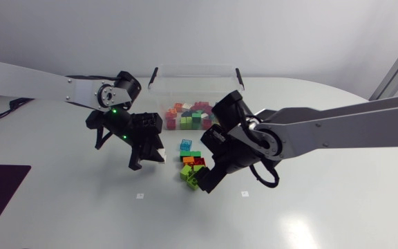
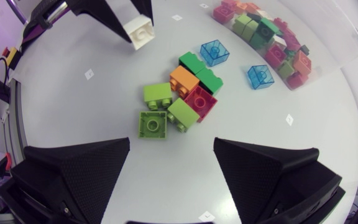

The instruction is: Place the duplo bricks in the container

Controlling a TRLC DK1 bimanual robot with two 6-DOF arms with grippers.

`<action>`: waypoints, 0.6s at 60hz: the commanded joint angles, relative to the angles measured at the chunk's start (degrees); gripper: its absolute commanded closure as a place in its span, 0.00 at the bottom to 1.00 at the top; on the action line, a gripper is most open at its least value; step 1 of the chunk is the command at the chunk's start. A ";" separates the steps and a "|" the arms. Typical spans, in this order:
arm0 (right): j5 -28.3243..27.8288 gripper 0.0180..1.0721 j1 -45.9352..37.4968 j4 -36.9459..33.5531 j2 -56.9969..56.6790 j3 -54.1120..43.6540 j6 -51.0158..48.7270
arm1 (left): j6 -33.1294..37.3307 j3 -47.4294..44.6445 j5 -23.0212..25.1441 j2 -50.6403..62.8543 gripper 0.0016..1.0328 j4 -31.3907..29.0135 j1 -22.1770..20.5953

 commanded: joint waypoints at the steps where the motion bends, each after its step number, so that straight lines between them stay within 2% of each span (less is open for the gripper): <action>1: 0.94 0.07 1.67 -1.60 2.56 2.00 1.88 | -0.22 -2.07 -0.21 -3.47 0.75 -0.82 0.84; 19: 3.84 0.08 5.09 -5.29 8.63 5.95 3.20 | -3.91 -1.46 -0.12 -10.50 0.75 -1.52 2.42; 36: 5.25 0.15 6.68 -8.98 12.76 10.61 4.17 | -9.53 2.58 0.93 -12.78 0.75 -1.43 4.36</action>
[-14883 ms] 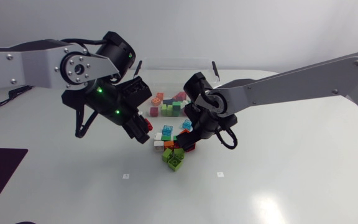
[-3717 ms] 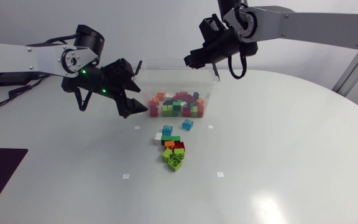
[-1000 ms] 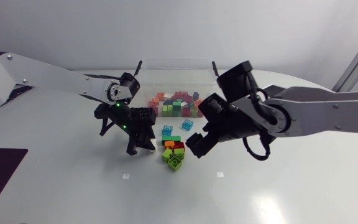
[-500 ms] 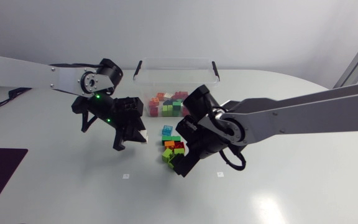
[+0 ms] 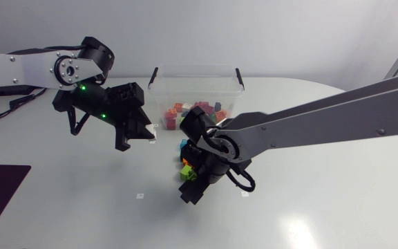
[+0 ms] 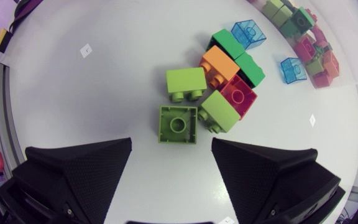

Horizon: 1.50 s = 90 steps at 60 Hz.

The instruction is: Place the duplo bricks in the container

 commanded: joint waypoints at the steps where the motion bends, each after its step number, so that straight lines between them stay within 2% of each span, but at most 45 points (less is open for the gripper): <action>1: 0.50 0.15 0.62 -1.71 2.62 2.35 1.76 | -2.63 2.50 0.83 -1.46 0.75 -0.56 0.93; 18: 1.03 0.21 0.53 -3.38 5.08 4.90 1.76 | -7.02 6.36 1.97 -2.25 0.75 -0.12 2.86; 21: 1.03 0.28 0.53 -3.46 5.43 5.25 1.76 | -7.46 6.80 1.97 -2.25 0.75 0.06 2.95; 31: 1.03 0.41 0.62 -4.69 6.40 7.01 1.76 | -8.96 8.12 2.06 -2.34 0.75 0.50 3.39; 38: 1.03 0.42 0.80 -6.10 7.80 8.41 1.76 | -10.45 9.00 2.06 -2.43 0.75 1.02 3.65; 43: 1.12 0.52 0.89 -6.36 8.60 9.29 2.03 | -11.59 9.53 2.06 -2.61 0.75 1.64 3.83; 52: 1.91 0.61 1.06 -6.89 10.00 10.35 2.12 | -12.65 10.06 2.06 -2.87 0.75 2.08 4.18; 57: 2.17 0.72 1.15 -6.98 10.00 10.17 2.12 | -13.44 10.32 2.06 -2.96 0.75 2.69 4.35; 69: 2.79 0.72 1.24 -6.89 7.54 7.27 2.12 | -18.54 11.02 2.06 -2.78 0.75 7.62 4.18; 85: 2.79 0.72 -1.05 -7.33 -1.42 1.82 2.03 | -25.65 14.45 2.06 1.00 0.75 14.03 3.04; 90: 2.79 0.72 -2.10 -7.86 -4.06 0.86 2.03 | -26.89 16.47 2.14 3.55 0.75 14.29 2.77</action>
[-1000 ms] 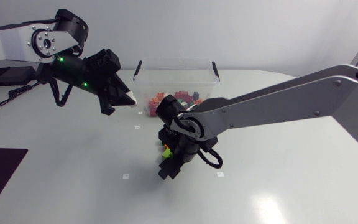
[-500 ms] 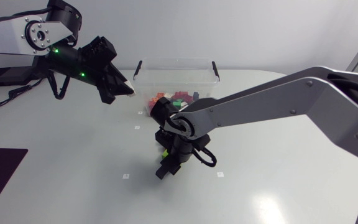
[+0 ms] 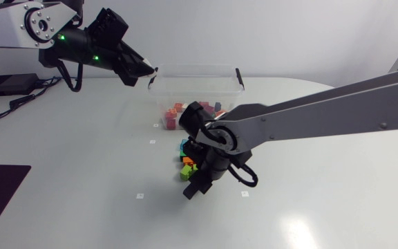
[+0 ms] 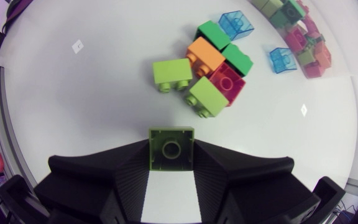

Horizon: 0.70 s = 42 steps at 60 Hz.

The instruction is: Place the duplo bricks in the container

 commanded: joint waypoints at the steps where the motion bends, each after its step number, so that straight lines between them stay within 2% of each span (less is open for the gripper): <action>1: 0.39 0.72 -1.58 -1.21 -3.89 -2.10 1.24 | -2.91 2.90 0.37 3.75 0.75 1.03 -0.44; 18: -0.32 0.72 -6.15 -2.53 -11.80 -2.62 1.15 | -8.62 7.65 0.37 12.45 0.74 8.59 -2.02; 32: -1.46 0.72 -10.10 -2.53 -14.79 -0.43 0.89 | -11.08 14.06 0.11 19.21 0.72 9.03 -1.94; 38: -1.99 0.72 -12.13 -3.15 -14.87 2.21 0.80 | -12.31 16.44 -0.33 21.68 0.58 9.11 -1.94; 42: -2.16 0.72 -13.00 -3.41 -14.87 3.62 0.45 | -12.58 17.05 -1.47 22.47 0.38 9.55 -2.11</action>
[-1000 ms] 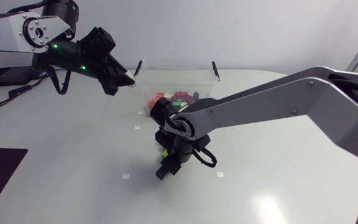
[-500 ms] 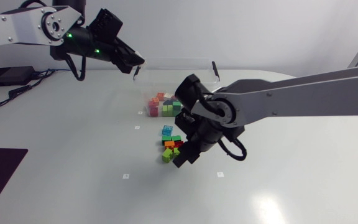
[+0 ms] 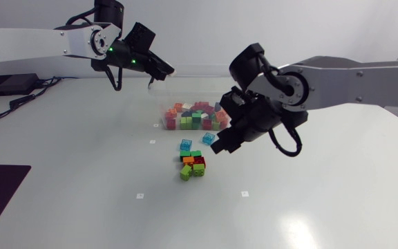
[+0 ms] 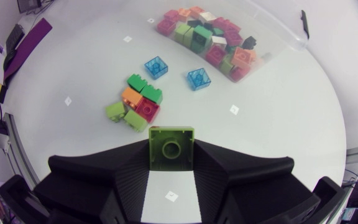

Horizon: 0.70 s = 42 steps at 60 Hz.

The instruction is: Place the duplo bricks in the container

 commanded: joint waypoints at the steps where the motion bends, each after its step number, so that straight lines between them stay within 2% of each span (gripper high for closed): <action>1: -0.44 0.72 -1.47 -1.01 -0.80 3.29 0.38 | -1.74 2.52 -0.99 2.42 0.31 1.03 -0.32; 3: -0.88 0.72 -2.26 -1.36 -0.71 4.52 -0.06 | -1.82 2.34 -1.52 2.51 0.17 1.47 -0.50; 5: -1.23 0.72 -2.87 -1.53 -0.71 5.67 -0.32 | -1.82 2.08 -2.22 2.42 0.08 1.73 -0.76; 7: -1.32 0.72 -3.49 -1.62 -0.62 6.90 -0.67 | -1.82 1.72 -2.49 2.16 0.05 1.82 -0.76; 28: -4.74 0.72 -8.50 -1.45 5.44 20.26 -1.29 | 0.11 -12.60 -2.49 -11.20 0.05 5.51 -1.55; 42: -5.36 0.72 -9.02 -0.39 10.19 26.50 -0.49 | 6.17 -21.13 -1.35 -18.05 0.06 2.70 -1.46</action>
